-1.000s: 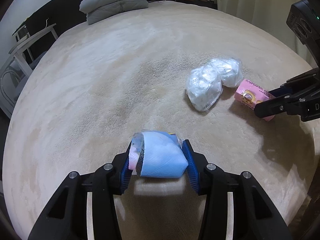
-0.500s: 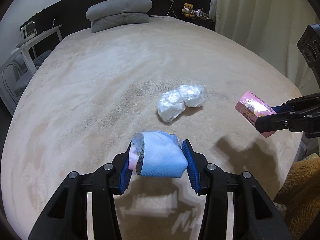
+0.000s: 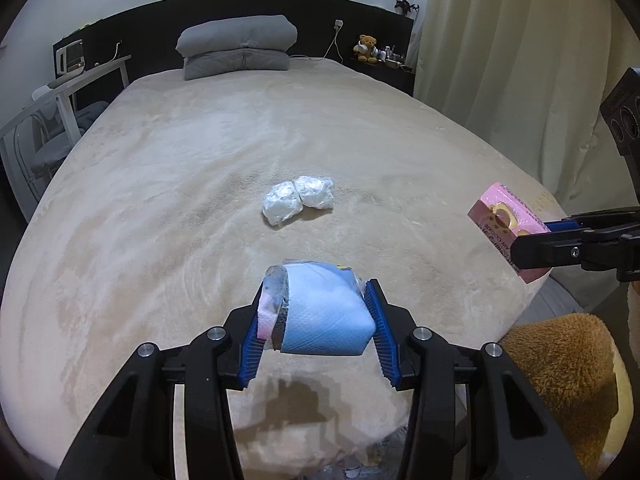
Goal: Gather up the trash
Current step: 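Lift blue can with left tool while right tool lifts pink tube toward bin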
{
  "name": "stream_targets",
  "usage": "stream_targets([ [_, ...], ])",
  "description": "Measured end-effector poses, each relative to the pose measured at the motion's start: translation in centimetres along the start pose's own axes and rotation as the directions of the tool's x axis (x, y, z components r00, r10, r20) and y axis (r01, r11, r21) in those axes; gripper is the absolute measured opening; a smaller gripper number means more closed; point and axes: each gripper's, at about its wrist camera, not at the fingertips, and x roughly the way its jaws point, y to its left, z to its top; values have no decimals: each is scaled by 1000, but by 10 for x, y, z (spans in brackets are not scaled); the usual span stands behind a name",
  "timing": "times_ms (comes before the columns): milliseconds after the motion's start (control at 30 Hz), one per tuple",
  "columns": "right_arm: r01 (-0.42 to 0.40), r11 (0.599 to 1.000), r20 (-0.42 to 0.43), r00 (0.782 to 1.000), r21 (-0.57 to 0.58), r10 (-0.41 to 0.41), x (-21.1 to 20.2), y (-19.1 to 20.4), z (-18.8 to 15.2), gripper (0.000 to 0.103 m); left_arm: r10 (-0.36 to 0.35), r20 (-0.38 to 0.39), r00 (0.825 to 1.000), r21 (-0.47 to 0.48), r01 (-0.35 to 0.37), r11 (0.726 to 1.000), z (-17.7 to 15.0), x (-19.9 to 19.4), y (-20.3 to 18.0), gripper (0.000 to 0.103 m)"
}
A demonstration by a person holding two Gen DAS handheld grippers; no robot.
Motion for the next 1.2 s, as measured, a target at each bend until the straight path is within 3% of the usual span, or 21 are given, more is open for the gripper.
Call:
stream_targets([
  [700, -26, 999, 162, 986, -36, 31, -127, 50, -124, 35, 4, 124, 992, 59, -12, 998, -67, -132, -83, 45],
  [1200, -12, 998, 212, 977, -55, 23, -165, 65, -188, 35, -12, 207, 978, 121, -13, 993, -94, -192, -128, 45],
])
